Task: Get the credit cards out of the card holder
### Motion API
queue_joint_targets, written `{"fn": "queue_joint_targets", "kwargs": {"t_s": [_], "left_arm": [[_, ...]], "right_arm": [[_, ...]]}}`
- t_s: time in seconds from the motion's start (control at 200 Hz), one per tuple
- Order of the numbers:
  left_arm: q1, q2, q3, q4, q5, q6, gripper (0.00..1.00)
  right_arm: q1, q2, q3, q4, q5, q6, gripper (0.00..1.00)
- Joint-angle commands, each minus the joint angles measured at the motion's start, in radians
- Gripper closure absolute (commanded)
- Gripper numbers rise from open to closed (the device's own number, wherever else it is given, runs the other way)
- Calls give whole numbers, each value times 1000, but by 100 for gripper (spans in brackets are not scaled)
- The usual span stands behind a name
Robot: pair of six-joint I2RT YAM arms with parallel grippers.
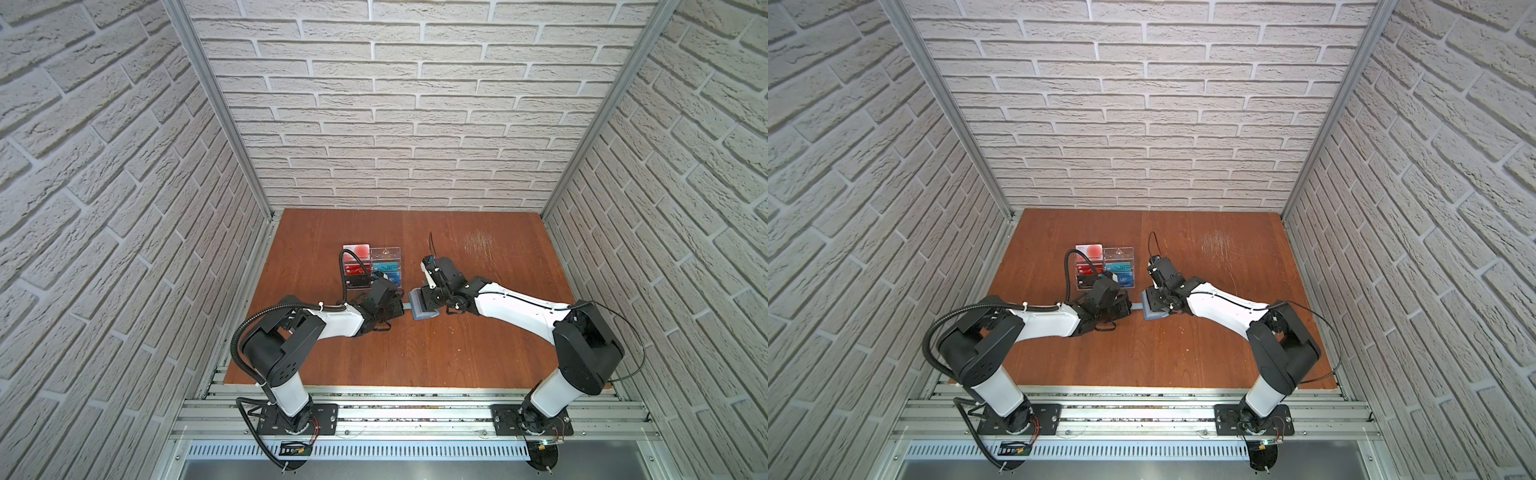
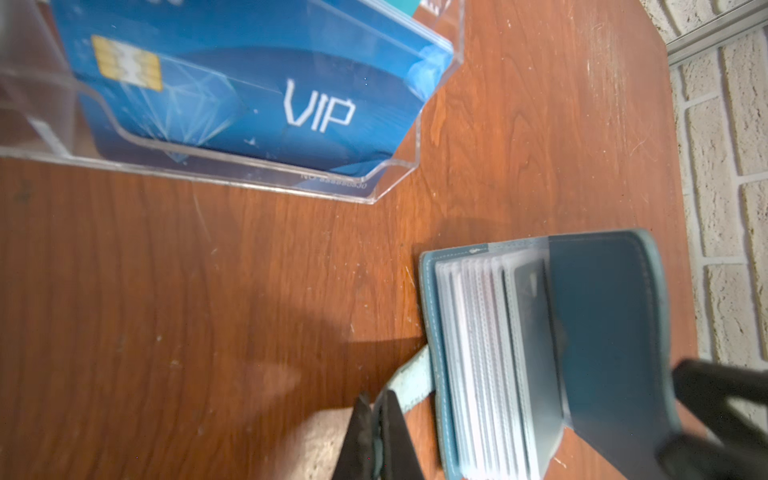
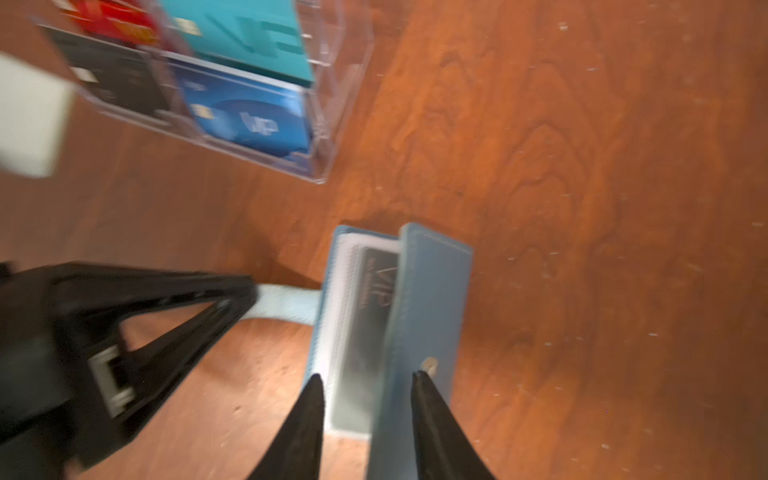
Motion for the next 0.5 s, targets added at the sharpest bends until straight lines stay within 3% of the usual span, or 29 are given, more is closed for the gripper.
{"fn": "queue_joint_targets", "kwargs": {"t_s": [0.0,0.15,0.335,0.495], "left_arm": [[10,-17,-14,41,-12,-1,100],[13,-23,-27,49,-11,-2,100],[19,-36,-30,37,-10,7,100],[32,-64,0,-3,6,18,99]], "right_arm": [[3,33,36,-86,146,20,68],[-12,23,31,-107,219,24,76],[-53,3,13,-105,184,17,94],[-71,-6,-1,-85,105,18,94]]}}
